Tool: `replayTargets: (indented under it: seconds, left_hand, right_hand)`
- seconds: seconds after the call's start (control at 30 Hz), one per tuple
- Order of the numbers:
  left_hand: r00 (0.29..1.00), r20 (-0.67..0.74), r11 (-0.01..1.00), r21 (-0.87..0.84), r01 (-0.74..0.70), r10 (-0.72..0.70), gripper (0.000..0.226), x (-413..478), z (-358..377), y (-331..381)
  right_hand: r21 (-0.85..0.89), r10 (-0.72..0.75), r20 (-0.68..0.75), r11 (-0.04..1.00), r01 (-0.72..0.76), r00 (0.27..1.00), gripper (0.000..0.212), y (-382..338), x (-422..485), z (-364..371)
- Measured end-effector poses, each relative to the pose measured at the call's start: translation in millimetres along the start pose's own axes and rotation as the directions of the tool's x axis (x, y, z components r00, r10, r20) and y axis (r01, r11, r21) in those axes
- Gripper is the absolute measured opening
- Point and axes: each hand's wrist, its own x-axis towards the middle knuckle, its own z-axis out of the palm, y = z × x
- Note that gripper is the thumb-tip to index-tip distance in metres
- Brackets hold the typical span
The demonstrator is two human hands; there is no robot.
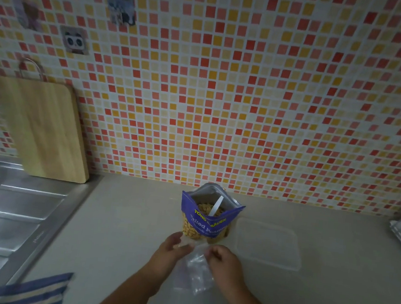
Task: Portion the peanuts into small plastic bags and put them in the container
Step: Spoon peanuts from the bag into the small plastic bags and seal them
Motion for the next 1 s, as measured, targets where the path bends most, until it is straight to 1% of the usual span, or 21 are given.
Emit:
replayTargets:
  seconds: [0.07, 0.13, 0.17, 0.23, 0.3, 0.4, 0.47, 0.53, 0.63, 0.7, 0.73, 0.77, 0.8, 0.83, 0.87, 0.9, 0.93, 1.0]
  left_hand:
    - [0.996, 0.085, 0.999, -0.004, -0.04, 0.04, 0.052, -4.8, 0.6, 4.8]
    - [0.983, 0.151, 0.993, 0.045, -0.11, 0.102, 0.04, -8.0, 1.7, 5.5]
    - [0.983, 0.133, 0.989, 0.066, -0.136, 0.126, 0.036, -9.0, 2.4, 5.9]
    - [0.986, 0.031, 0.982, 0.089, -0.169, 0.167, 0.024, -9.4, 3.0, 8.5]
    - [0.974, -0.04, 0.964, 0.16, -0.213, 0.221, 0.014, -11.5, 3.7, 13.2]
    - [0.939, -0.098, 0.906, 0.312, -0.287, 0.331, 0.028, -15.2, 6.0, 17.5]
    - [0.896, -0.147, 0.853, 0.402, -0.333, 0.419, 0.038, -19.4, 9.5, 20.4]
    - [0.84, -0.162, 0.772, 0.512, -0.376, 0.517, 0.042, -23.1, 15.1, 23.3]
    - [0.788, -0.145, 0.684, 0.605, -0.408, 0.599, 0.041, -30.5, 25.2, 26.4]
    - [0.741, -0.114, 0.596, 0.68, -0.428, 0.662, 0.031, -34.5, 29.3, 26.6]
    - [0.723, -0.092, 0.547, 0.721, -0.426, 0.685, 0.028, -36.4, 31.2, 26.2]
    - [0.71, -0.075, 0.507, 0.752, -0.421, 0.7, 0.027, -38.6, 33.0, 25.7]
    - [0.705, -0.066, 0.485, 0.77, -0.414, 0.706, 0.026, -40.8, 34.6, 25.2]
    - [0.702, -0.061, 0.473, 0.78, -0.41, 0.709, 0.026, -42.8, 35.9, 25.1]
    - [0.702, -0.057, 0.466, 0.786, -0.407, 0.71, 0.026, -44.7, 36.1, 25.4]
    - [0.707, -0.046, 0.46, 0.789, -0.408, 0.706, 0.03, -46.1, 35.5, 25.1]
    - [0.725, -0.027, 0.467, 0.782, -0.413, 0.688, 0.037, -47.2, 33.9, 24.2]
    - [0.774, 0.026, 0.505, 0.744, -0.438, 0.633, 0.057, -50.3, 29.4, 23.4]
  right_hand:
    - [0.108, 0.013, -0.002, 0.994, -0.012, 1.0, 0.024, -2.9, -4.0, -1.2]
    - [0.2, 0.012, -0.008, 0.98, -0.011, 1.0, 0.021, -7.1, -8.4, -1.6]
    - [0.227, 0.005, -0.011, 0.974, -0.002, 1.0, 0.02, -9.5, -11.0, -2.0]
    - [0.256, -0.008, -0.021, 0.967, 0.013, 1.0, 0.019, -14.5, -16.7, -2.8]
    - [0.286, -0.012, -0.046, 0.958, 0.025, 0.999, 0.017, -19.3, -22.2, -4.8]
    - [0.251, -0.071, -0.139, 0.962, 0.105, 0.988, 0.016, -27.1, -29.6, -12.2]
    - [0.195, -0.162, -0.156, 0.962, 0.192, 0.974, 0.015, -32.7, -32.3, -20.5]
    - [0.109, -0.266, -0.103, 0.955, 0.276, 0.959, 0.01, -37.7, -32.2, -27.4]
    - [-0.072, -0.383, -0.007, 0.922, 0.381, 0.924, 0.005, -43.5, -29.8, -34.6]
    - [-0.142, -0.377, 0.022, 0.916, 0.376, 0.926, 0.011, -49.1, -30.0, -39.2]
    - [-0.151, -0.357, 0.031, 0.922, 0.357, 0.934, 0.019, -51.1, -29.2, -41.5]
    - [-0.162, -0.332, 0.046, 0.928, 0.335, 0.942, 0.027, -52.7, -29.0, -44.4]
    - [-0.166, -0.297, 0.071, 0.938, 0.305, 0.952, 0.029, -53.6, -28.3, -46.3]
    - [-0.15, -0.266, 0.103, 0.948, 0.28, 0.958, 0.024, -56.2, -29.6, -48.4]
    - [-0.126, -0.235, 0.14, 0.959, 0.252, 0.962, 0.014, -58.0, -29.7, -50.1]
    - [-0.117, -0.216, 0.167, 0.965, 0.237, 0.962, 0.008, -60.6, -30.3, -52.1]
    - [-0.131, -0.212, 0.188, 0.962, 0.238, 0.959, 0.014, -61.7, -29.3, -53.2]
    - [-0.192, -0.217, 0.215, 0.946, 0.259, 0.952, 0.025, -65.6, -29.3, -55.4]
